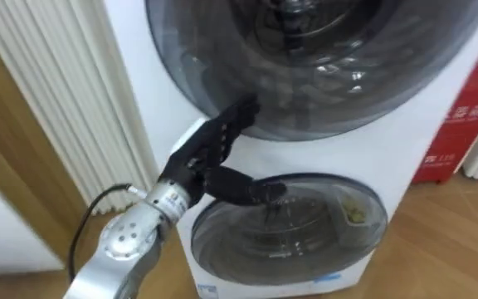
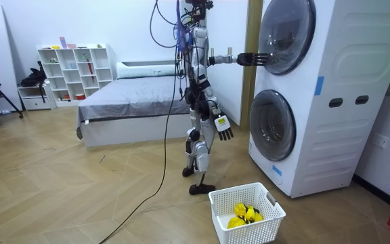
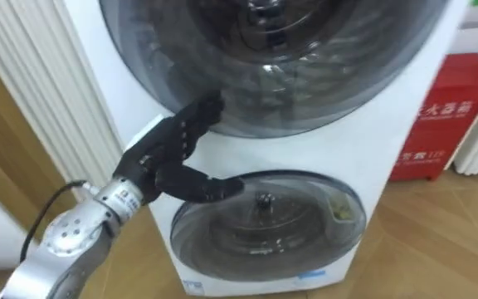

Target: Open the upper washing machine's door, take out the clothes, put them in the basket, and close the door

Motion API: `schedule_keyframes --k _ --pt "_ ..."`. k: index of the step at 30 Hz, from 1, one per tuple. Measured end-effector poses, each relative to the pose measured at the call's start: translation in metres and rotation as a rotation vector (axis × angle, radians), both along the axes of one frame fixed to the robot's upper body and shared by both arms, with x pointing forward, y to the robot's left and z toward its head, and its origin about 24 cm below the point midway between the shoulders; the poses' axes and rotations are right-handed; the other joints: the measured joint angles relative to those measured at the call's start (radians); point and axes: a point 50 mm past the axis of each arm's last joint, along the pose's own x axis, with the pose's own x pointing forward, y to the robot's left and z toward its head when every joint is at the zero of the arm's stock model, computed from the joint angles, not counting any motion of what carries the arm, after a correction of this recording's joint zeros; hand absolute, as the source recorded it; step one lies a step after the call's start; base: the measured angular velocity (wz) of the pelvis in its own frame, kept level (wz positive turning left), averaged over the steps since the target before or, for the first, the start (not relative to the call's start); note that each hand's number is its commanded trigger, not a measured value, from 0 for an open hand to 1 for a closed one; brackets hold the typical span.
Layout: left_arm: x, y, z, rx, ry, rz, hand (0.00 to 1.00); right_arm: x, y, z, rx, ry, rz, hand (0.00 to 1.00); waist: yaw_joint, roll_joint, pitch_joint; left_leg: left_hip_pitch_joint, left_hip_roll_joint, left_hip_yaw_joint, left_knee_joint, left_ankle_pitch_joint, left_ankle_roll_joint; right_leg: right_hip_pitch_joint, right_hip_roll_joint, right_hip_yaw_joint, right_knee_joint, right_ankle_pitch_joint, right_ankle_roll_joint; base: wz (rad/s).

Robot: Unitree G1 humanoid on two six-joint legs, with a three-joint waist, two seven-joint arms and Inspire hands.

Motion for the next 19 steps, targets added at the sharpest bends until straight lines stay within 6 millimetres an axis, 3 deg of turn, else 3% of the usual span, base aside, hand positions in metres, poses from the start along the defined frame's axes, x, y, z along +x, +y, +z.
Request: schedule_keyframes --k 4,7,8,9,11,13,17,19 --pt "-0.007 0.005 -0.044 0.022 0.182 0.046 0.00 -0.001 -0.001 0.000 -0.007 0.004 0.001 0.00 -0.009 0.006 -0.0044 0.011 0.013 0.015 0.008 0.009 -0.014 -0.005 0.012 0.007 0.005 -0.013 -0.006 -0.21" --pt "-0.041 0.014 -0.097 0.079 0.363 0.087 0.00 -0.003 0.003 -0.001 0.008 0.005 -0.009 0.00 -0.007 -0.007 -0.0097 0.012 0.024 0.021 0.012 0.019 -0.021 -0.016 0.029 0.013 0.014 -0.010 -0.018 -0.13" --pt "-0.062 0.021 -0.121 0.130 0.445 0.102 0.00 -0.003 0.006 -0.002 0.015 0.002 -0.008 0.00 -0.004 -0.018 -0.0098 0.011 0.029 0.019 0.012 0.022 -0.027 -0.021 0.034 0.011 0.024 -0.016 -0.028 0.00" --pt "-0.083 0.029 -0.144 0.178 0.542 0.120 0.00 -0.003 0.007 -0.002 0.023 0.000 -0.015 0.00 0.008 -0.022 -0.0158 0.012 0.036 0.019 0.012 0.023 -0.034 -0.019 0.040 0.009 0.023 -0.019 -0.035 0.00" --pt "-0.116 0.044 -0.175 0.245 0.685 0.170 0.00 -0.004 0.007 -0.002 0.028 0.000 -0.018 0.00 0.028 -0.043 -0.0164 0.013 0.045 0.012 0.013 0.022 -0.046 -0.015 0.049 0.001 0.022 -0.020 -0.054 0.08" --pt "-0.157 0.067 -0.203 0.293 0.855 0.285 0.00 -0.005 0.004 -0.002 0.026 -0.008 -0.046 0.00 0.069 -0.058 -0.0235 0.015 0.054 -0.002 0.012 0.015 -0.060 -0.006 0.061 -0.007 0.016 -0.022 -0.063 0.06" --pt "-0.215 0.097 -0.224 0.323 1.010 0.498 0.00 -0.011 0.002 -0.002 0.039 -0.034 -0.111 0.00 0.129 -0.054 -0.0198 0.046 0.065 -0.011 0.009 -0.003 -0.080 0.026 0.071 -0.031 0.004 -0.036 -0.071 -0.09" --pt "-0.241 0.108 -0.230 0.348 1.067 0.591 0.00 -0.014 0.002 -0.003 0.052 -0.034 -0.124 0.00 0.135 -0.052 -0.0178 0.053 0.065 -0.020 0.005 -0.008 -0.085 0.042 0.073 -0.038 -0.005 -0.044 -0.071 0.12"
